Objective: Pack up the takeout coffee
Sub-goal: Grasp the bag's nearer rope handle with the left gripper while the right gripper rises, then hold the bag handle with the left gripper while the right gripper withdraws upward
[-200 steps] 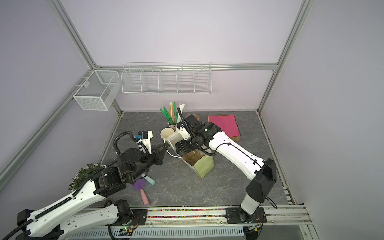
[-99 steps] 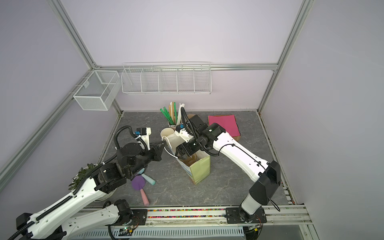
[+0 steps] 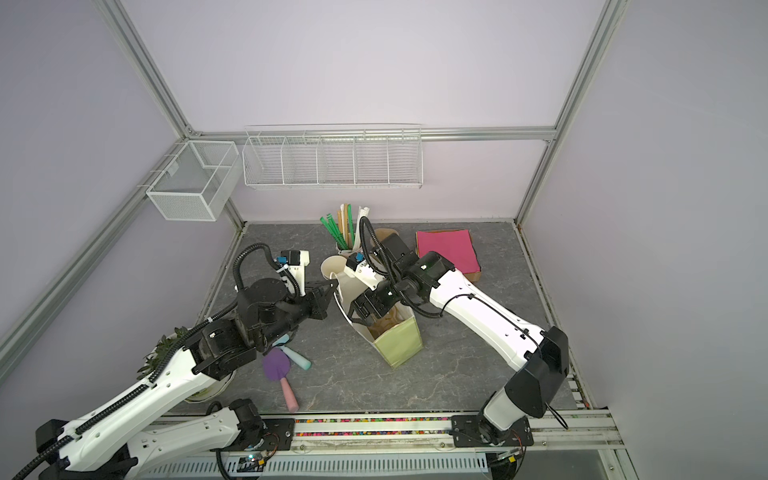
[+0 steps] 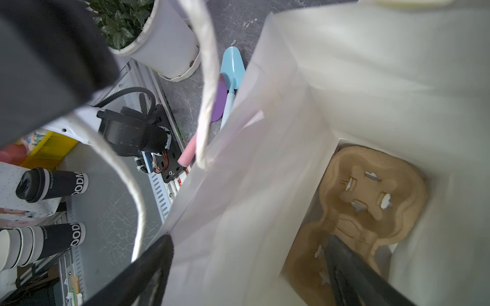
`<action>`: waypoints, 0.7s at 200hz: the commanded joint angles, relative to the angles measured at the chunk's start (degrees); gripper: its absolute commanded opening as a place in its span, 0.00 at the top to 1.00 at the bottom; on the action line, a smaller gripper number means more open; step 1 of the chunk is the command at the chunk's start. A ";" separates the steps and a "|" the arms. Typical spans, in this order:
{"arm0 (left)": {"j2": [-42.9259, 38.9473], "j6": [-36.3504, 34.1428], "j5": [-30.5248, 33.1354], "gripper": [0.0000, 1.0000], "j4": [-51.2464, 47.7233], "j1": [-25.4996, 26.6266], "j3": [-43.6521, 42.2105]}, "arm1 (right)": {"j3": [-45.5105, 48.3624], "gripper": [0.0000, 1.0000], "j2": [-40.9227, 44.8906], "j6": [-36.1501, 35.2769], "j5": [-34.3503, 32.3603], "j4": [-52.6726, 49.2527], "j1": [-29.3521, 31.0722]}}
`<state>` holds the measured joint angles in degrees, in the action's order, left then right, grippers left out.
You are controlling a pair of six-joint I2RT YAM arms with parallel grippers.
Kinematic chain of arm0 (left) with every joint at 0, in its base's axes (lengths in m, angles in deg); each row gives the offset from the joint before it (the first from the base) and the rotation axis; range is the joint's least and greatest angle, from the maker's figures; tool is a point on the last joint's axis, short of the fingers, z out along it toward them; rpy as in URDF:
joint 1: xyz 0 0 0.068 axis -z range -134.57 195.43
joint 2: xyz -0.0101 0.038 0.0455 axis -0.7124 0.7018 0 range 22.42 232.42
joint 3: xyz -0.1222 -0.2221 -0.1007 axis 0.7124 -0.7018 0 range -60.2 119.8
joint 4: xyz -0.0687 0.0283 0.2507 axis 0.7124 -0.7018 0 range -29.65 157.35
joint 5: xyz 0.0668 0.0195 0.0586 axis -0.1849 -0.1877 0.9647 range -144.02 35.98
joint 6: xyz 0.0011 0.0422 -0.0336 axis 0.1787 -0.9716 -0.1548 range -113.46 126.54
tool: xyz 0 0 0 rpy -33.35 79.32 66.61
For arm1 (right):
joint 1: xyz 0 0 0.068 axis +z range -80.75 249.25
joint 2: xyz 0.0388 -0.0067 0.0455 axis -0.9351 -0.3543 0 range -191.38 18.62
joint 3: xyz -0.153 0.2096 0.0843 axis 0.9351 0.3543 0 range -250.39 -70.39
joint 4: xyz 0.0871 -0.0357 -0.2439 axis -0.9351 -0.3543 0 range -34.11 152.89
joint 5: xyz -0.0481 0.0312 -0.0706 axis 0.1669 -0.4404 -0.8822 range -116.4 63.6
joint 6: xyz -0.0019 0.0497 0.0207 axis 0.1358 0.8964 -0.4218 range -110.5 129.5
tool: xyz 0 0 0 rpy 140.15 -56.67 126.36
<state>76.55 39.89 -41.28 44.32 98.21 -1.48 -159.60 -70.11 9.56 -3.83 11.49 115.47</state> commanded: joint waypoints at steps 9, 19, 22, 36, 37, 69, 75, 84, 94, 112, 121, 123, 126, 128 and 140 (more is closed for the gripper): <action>0.26 -1.00 -0.78 1.00 -1.81 -0.39 2.15 | 2.15 0.07 3.95 -3.45 4.24 3.43 0.20; 0.25 -1.21 -0.78 1.00 -2.06 -0.37 2.19 | 2.56 0.07 4.56 -3.50 5.29 3.90 0.20; 0.32 -1.26 -0.80 1.00 -2.19 -0.37 2.19 | 2.86 0.07 4.86 -3.50 5.52 4.24 0.19; 0.28 -1.41 -0.78 1.00 -2.52 -0.39 2.25 | 3.89 0.07 5.97 -3.78 6.61 5.56 0.16; 0.28 -1.42 -0.82 1.00 -2.58 -0.39 2.26 | 3.92 0.07 6.04 -3.81 6.66 5.63 0.13; 0.63 -1.76 -1.62 1.00 -3.16 -0.39 2.52 | 5.98 0.07 8.25 -3.16 8.70 8.38 -0.46; 0.60 -1.84 -1.59 1.00 -3.25 -0.39 2.54 | 6.10 0.07 8.45 -2.88 8.05 8.82 -0.66; 0.49 -2.00 -1.66 1.00 -3.34 -0.36 2.41 | 5.98 0.07 8.28 -2.65 7.30 8.52 -0.88; 0.31 -2.05 -1.79 1.00 -3.47 -0.37 2.24 | 6.36 0.07 8.14 -1.79 6.94 9.09 -1.33; 0.19 -2.05 -2.03 1.00 -3.61 -0.39 2.28 | 6.69 0.07 8.13 -0.75 5.75 10.03 -1.49; 0.17 -2.05 -2.34 1.00 -3.58 -0.38 2.19 | 7.37 0.07 8.37 -0.22 5.80 11.30 -1.61; 0.18 -2.05 -2.35 1.00 -3.53 -0.34 2.15 | 7.44 0.07 8.37 -0.16 5.86 11.47 -1.64; 0.14 -2.08 -2.41 1.00 -3.49 -0.38 2.11 | 7.41 0.07 8.40 -0.14 5.93 11.63 -1.58; 0.18 -2.10 -2.44 1.00 -3.47 -0.39 2.13 | 7.41 0.07 8.46 -0.08 5.91 11.73 -1.59; 0.06 -2.06 -2.62 1.00 -3.26 -0.34 1.89 | 7.84 0.07 8.78 0.30 7.08 12.78 -1.86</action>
<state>76.97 38.81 -43.10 41.70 98.18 -0.83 -153.17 -62.81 9.21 1.94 20.70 114.00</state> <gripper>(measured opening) 0.047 0.932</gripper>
